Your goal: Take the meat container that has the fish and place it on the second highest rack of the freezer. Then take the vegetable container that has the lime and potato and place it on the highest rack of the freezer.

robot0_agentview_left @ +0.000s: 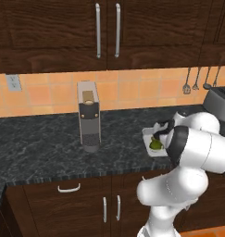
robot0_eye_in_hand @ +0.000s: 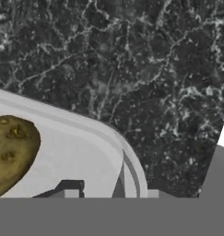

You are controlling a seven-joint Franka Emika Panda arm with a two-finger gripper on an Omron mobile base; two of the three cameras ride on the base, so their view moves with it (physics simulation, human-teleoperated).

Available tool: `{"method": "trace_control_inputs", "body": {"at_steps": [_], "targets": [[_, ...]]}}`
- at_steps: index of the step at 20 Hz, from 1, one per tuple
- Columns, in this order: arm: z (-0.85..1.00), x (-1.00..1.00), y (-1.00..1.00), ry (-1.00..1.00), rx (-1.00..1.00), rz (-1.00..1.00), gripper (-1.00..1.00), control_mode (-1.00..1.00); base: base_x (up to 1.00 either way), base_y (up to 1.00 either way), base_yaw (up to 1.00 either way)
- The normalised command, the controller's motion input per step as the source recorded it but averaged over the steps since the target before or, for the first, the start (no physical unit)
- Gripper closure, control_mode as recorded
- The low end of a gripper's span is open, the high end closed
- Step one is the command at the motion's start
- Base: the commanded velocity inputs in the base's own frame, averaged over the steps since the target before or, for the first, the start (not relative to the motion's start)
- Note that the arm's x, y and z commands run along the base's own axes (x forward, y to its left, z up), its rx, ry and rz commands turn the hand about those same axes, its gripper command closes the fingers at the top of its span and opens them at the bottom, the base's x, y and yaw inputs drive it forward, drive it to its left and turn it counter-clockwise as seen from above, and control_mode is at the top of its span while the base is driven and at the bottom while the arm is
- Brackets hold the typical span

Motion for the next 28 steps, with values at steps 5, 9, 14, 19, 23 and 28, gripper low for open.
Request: {"method": "trace_control_inputs", "body": {"at_steps": [5, 9, 14, 19, 23, 28], "targets": [[0.29, -0.51, 0.15, -0.16, -0.01, 0.03, 1.00, -1.00, 0.00, 0.00, 0.00], [0.85, -0.66, 0.00, -0.24, -0.03, 0.05, 1.00, -1.00, 0.00, 0.00, 0.00], [0.95, -0.81, 0.00, -0.20, -0.04, 0.03, 1.00, -1.00, 0.00, 0.00, 0.00], [0.82, -0.89, 0.00, -0.12, -0.03, 0.00, 1.00, -1.00, 0.00, 0.00, 0.00], [0.99, -0.44, 0.00, -0.01, -0.01, 0.00, 1.00, -1.00, 0.00, 0.00, 0.00], [0.98, -0.24, 0.00, 0.10, 0.00, 0.00, 1.00, -1.00, 0.00, 0.00, 0.00]]}}
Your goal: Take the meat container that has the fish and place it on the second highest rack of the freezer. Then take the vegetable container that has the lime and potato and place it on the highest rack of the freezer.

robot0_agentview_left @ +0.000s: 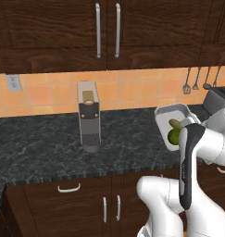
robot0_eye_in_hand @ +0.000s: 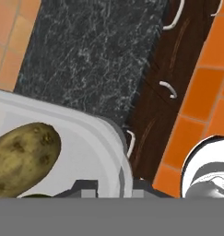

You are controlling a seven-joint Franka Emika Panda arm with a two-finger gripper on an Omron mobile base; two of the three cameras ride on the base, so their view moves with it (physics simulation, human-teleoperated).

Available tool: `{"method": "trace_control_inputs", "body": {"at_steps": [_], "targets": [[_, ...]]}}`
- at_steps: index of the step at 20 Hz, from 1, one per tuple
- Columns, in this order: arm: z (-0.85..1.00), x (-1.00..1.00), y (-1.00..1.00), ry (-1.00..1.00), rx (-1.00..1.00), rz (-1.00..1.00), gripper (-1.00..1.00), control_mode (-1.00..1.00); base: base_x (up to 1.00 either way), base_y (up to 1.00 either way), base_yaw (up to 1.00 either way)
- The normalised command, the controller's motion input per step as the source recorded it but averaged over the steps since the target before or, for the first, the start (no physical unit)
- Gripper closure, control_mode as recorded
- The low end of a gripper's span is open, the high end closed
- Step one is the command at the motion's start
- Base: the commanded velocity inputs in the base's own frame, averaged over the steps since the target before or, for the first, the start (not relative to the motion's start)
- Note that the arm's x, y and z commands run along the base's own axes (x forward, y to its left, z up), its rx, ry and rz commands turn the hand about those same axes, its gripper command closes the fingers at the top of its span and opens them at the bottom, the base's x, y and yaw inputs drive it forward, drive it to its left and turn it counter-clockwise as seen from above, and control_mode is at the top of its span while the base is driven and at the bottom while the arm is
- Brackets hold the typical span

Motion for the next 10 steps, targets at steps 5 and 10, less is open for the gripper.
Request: {"method": "trace_control_inputs", "body": {"at_steps": [5, 10], "targets": [[-0.03, -0.30, 0.05, 0.10, 0.00, 0.01, 1.00, -1.00, 0.00, 0.00, 0.00], [-0.01, -0.46, 0.06, -0.01, 0.00, -0.05, 1.00, 1.00, -0.37, 0.01, -0.16]]}}
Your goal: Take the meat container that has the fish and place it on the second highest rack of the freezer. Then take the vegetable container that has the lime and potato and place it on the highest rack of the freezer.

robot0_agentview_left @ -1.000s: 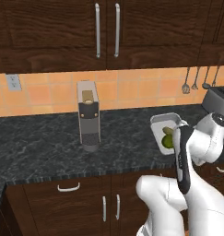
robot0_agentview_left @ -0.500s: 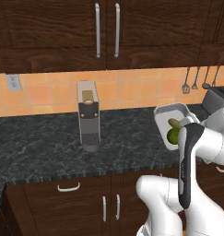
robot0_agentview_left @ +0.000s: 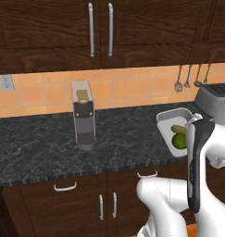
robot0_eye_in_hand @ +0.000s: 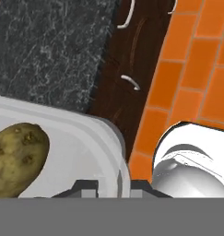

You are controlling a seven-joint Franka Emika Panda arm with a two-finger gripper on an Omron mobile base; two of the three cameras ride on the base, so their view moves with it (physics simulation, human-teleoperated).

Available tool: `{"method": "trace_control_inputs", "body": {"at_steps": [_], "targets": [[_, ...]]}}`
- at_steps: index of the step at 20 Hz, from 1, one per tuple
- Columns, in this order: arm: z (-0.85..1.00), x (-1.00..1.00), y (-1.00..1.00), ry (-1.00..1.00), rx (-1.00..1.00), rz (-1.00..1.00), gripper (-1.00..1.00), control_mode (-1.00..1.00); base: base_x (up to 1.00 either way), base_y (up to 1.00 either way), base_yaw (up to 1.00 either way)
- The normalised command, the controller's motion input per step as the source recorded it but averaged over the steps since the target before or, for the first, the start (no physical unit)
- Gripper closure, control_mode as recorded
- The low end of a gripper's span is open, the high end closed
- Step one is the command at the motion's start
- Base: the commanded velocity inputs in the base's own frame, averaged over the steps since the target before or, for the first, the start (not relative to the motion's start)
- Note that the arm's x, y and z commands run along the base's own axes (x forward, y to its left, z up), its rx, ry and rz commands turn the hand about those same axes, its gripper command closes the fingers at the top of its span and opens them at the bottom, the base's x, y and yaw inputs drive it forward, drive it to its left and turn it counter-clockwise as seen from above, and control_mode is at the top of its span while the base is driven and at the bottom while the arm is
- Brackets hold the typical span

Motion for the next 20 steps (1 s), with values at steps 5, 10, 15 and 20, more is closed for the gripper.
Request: {"method": "trace_control_inputs", "body": {"at_steps": [5, 10, 15, 20], "targets": [[0.00, 0.00, 0.00, 0.00, 0.00, 0.00, 1.00, 1.00, -0.69, 0.00, -0.72], [0.00, 0.00, 0.00, 0.00, 0.00, 0.00, 1.00, 1.00, -0.09, -0.04, -0.88], [0.00, 0.00, 0.00, 0.00, 0.00, 0.00, 1.00, 1.00, 0.00, -0.18, -0.93], [0.00, 0.00, 0.00, 0.00, 0.00, 0.00, 1.00, 1.00, 0.11, -0.39, -0.94]]}}
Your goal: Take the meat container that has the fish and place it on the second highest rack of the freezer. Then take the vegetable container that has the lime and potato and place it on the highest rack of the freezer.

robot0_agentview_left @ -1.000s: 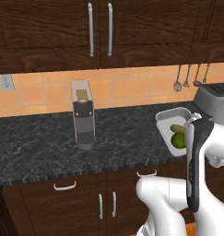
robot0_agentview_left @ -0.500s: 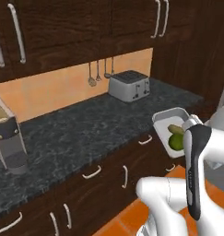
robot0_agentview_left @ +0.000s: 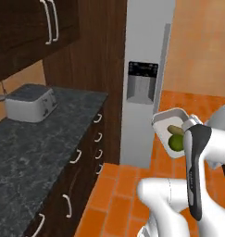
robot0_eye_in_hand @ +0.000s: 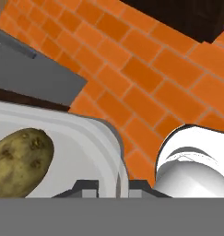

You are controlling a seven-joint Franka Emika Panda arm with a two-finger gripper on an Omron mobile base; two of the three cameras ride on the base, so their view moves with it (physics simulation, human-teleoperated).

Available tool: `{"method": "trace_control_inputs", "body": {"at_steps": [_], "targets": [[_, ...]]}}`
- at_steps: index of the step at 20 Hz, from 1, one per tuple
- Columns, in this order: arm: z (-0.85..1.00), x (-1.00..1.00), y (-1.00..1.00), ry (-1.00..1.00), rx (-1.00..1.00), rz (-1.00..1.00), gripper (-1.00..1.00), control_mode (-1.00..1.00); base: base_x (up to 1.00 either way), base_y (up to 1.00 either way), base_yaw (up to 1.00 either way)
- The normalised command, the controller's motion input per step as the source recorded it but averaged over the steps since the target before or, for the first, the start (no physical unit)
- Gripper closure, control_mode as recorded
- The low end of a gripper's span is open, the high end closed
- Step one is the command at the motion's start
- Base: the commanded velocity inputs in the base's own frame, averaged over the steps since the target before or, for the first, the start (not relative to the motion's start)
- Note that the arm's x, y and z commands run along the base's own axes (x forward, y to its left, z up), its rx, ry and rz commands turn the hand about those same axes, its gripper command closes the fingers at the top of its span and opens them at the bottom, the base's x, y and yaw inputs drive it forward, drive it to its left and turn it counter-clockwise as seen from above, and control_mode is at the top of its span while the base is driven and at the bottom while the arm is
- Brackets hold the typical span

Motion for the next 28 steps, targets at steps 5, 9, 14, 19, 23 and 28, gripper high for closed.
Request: {"method": "trace_control_inputs", "body": {"at_steps": [5, 9, 14, 19, 23, 28], "targets": [[0.00, 0.00, 0.00, 0.00, 0.00, 0.00, 1.00, 1.00, 0.32, -0.35, -0.89], [0.00, 0.00, 0.00, 0.00, 0.00, 0.00, 1.00, 1.00, 0.91, -0.72, -0.47], [0.00, 0.00, 0.00, 0.00, 0.00, 0.00, 1.00, 1.00, 1.00, -0.75, -0.18], [0.00, 0.00, 0.00, 0.00, 0.00, 0.00, 1.00, 1.00, 1.00, -0.32, -0.01], [0.00, 0.00, 0.00, 0.00, 0.00, 0.00, 1.00, 1.00, 1.00, -0.33, 0.00], [0.00, 0.00, 0.00, 0.00, 0.00, 0.00, 1.00, 1.00, 1.00, -0.53, 0.11]]}}
